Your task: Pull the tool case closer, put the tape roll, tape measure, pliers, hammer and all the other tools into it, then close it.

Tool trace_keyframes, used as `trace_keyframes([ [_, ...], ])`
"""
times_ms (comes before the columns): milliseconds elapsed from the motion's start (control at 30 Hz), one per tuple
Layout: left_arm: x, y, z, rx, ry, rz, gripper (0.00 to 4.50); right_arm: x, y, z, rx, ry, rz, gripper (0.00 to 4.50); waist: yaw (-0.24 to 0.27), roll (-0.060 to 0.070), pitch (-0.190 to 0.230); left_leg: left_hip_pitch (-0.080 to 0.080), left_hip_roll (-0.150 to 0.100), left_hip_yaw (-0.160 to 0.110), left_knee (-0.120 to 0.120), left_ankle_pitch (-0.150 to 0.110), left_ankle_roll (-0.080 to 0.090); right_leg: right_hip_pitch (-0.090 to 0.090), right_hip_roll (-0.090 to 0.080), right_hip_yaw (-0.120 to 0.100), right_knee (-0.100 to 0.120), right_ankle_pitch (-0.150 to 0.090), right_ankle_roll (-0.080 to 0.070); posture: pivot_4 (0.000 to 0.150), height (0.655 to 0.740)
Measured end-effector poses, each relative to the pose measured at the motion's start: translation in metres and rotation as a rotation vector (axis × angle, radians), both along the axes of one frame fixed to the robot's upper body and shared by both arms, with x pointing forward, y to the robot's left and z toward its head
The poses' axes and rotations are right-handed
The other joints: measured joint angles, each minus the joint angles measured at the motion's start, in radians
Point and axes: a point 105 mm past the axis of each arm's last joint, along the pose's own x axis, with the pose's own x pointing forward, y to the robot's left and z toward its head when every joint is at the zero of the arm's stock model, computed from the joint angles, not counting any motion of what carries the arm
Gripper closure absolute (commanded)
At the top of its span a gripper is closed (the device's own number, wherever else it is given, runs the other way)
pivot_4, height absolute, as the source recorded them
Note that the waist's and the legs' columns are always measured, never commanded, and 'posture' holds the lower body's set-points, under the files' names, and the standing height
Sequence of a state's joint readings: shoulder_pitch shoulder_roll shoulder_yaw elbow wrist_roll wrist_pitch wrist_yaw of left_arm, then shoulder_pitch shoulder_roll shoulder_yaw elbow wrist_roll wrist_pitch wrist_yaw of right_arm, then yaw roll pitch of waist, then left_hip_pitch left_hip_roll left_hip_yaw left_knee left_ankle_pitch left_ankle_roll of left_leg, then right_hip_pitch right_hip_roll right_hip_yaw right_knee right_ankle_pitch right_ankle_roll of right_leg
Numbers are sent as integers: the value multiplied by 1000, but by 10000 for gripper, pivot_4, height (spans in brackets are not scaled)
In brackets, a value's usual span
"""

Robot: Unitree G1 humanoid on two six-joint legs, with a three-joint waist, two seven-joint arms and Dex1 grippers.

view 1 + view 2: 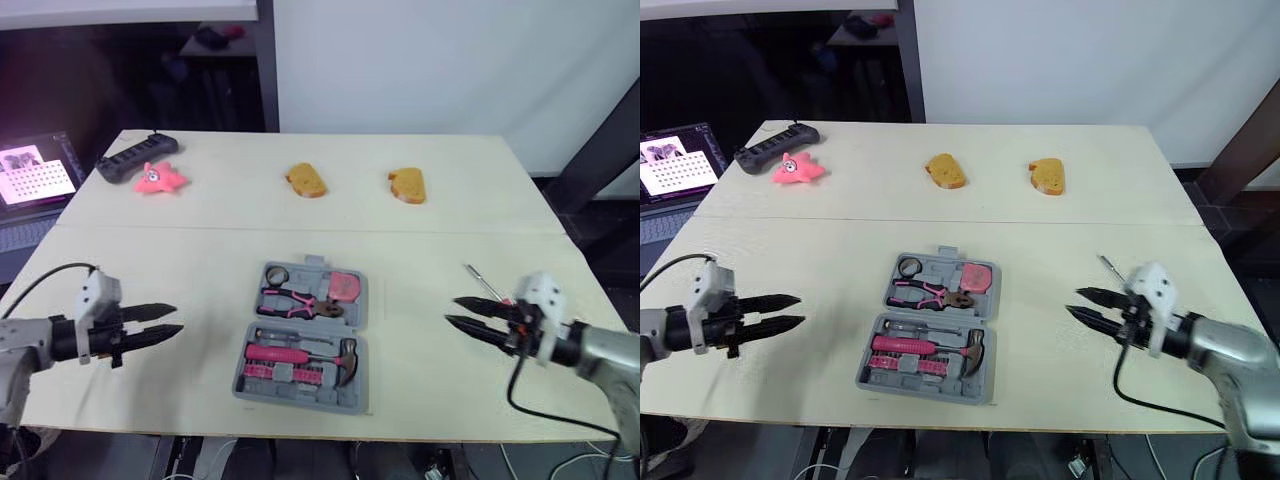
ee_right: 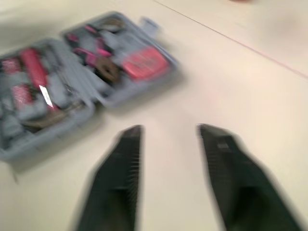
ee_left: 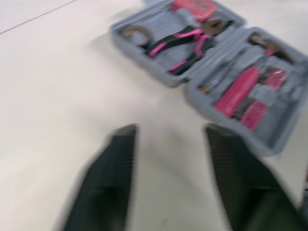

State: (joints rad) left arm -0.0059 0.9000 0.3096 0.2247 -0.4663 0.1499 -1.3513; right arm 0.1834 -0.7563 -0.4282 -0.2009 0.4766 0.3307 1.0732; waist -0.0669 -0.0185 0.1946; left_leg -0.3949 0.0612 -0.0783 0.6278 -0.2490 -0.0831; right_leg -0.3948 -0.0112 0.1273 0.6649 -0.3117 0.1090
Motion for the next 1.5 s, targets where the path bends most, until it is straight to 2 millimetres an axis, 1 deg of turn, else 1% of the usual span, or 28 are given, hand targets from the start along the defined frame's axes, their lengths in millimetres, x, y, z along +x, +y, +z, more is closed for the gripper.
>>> trace_keyframes([
  [33,-1,3,-1,0,-3,10,3004,-4,-6,-1,-1,-1,-19,6593,-1,0,0,0,0,0,0,0,0,0,0,0,0,0,0,1500,7314],
  [67,-3,9,-3,1,-9,29,0,-9,-18,-3,7,-9,-58,1134,-2,0,0,0,0,0,0,0,0,0,0,0,0,0,0,1500,7314],
  [100,-6,14,-5,2,-10,47,0,-14,-28,-4,13,-13,-98,458,-3,0,0,1,0,0,0,0,0,1,0,0,0,0,0,1500,7314],
  [200,-16,30,-9,6,-7,97,0,-26,-62,-6,21,-34,-229,458,-3,0,0,3,0,2,-1,0,0,1,0,2,0,-1,-1,1500,7314],
  [233,-19,35,-11,5,-2,113,0,-30,-72,-4,28,-45,-270,458,-3,0,0,3,0,3,-1,0,0,1,0,3,0,-1,-1,1500,7314],
  [300,-20,40,-11,4,-7,128,0,-35,-84,2,38,-70,-318,458,-3,0,0,3,0,3,0,0,0,1,0,3,0,-1,-1,1500,7314],
  [367,-18,43,-8,6,-12,129,0,-39,-89,5,43,-80,-339,458,-1,0,0,3,0,3,0,0,0,1,0,3,0,-1,-1,1500,7314],
  [467,-9,45,4,9,-53,125,0,-39,-89,7,63,-89,-351,458,-1,0,0,3,0,3,0,0,0,1,0,3,0,-1,-1,1500,7314],
  [533,-1,43,14,12,-87,107,0,-37,-85,8,80,-101,-356,458,-1,0,0,3,0,3,-1,0,0,1,0,3,0,-1,-1,1500,7314],
  [633,4,39,21,6,-91,86,0,-36,-79,9,88,-111,-360,458,-3,1,0,3,0,4,-1,0,0,1,0,4,0,-1,0,1500,7314],
  [667,6,35,21,-2,-72,75,0,-36,-78,8,94,-113,-370,458,-2,1,0,3,0,4,-1,0,0,1,0,4,0,-1,0,1500,7314],
  [733,12,18,26,-27,-37,15,0,-35,-77,8,100,-117,-396,458,0,1,0,2,0,3,-1,0,0,1,0,4,0,-1,0,1500,7314],
  [800,19,-2,38,-41,-37,-63,0,-30,-75,12,93,-124,-409,458,2,1,0,2,0,3,1,0,0,2,0,4,0,-1,0,1500,7314],
  [833,22,-13,47,-43,-43,-102,0,-25,-77,14,81,-114,-421,458,1,1,1,2,0,4,2,0,0,2,0,4,0,-1,0,1500,7314],
  [900,25,-35,65,-40,-74,-187,0,-11,-82,22,19,-88,-420,458,-2,1,1,3,-1,5,2,0,0,2,-1,5,0,0,0,1500,7314],
  [967,24,-53,75,-30,-94,-254,0,3,-85,27,-46,-50,-406,458,-8,1,1,4,0,6,1,0,0,1,0,6,0,0,1,1500,7314],
  [1033,19,-66,76,-22,-84,-305,0,19,-88,25,-112,5,-397,458,-12,2,1,4,0,6,-1,-1,1,1,1,6,1,1,3,1500,7314],
  [1100,15,-80,76,-14,-68,-345,0,36,-90,19,-189,59,-397,458,-10,2,1,3,0,6,-1,-1,1,0,1,6,1,1,3,1500,7314],
  [1200,9,-95,79,-17,-66,-374,0,55,-92,5,-293,157,-384,458,-5,3,3,2,0,6,1,-1,1,-1,0,6,1,1,4,1500,7314],
  [1300,1,-109,83,-13,-76,-395,0,73,-94,-5,-336,249,-380,458,-4,4,4,2,0,7,2,-1,1,0,0,7,0,1,4,1500,7314],
  [1400,-9,-116,76,-11,-57,-401,0,83,-97,-14,-348,331,-368,458,-4,6,5,2,0,7,2,-1,1,-1,0,7,1,1,4,1500,7314],
  [1500,-12,-115,73,-10,-57,-373,0,86,-101,-27,-373,396,-381,458,-3,6,5,2,0,7,2,-1,1,-1,0,7,1,1,4,1500,7314],
])
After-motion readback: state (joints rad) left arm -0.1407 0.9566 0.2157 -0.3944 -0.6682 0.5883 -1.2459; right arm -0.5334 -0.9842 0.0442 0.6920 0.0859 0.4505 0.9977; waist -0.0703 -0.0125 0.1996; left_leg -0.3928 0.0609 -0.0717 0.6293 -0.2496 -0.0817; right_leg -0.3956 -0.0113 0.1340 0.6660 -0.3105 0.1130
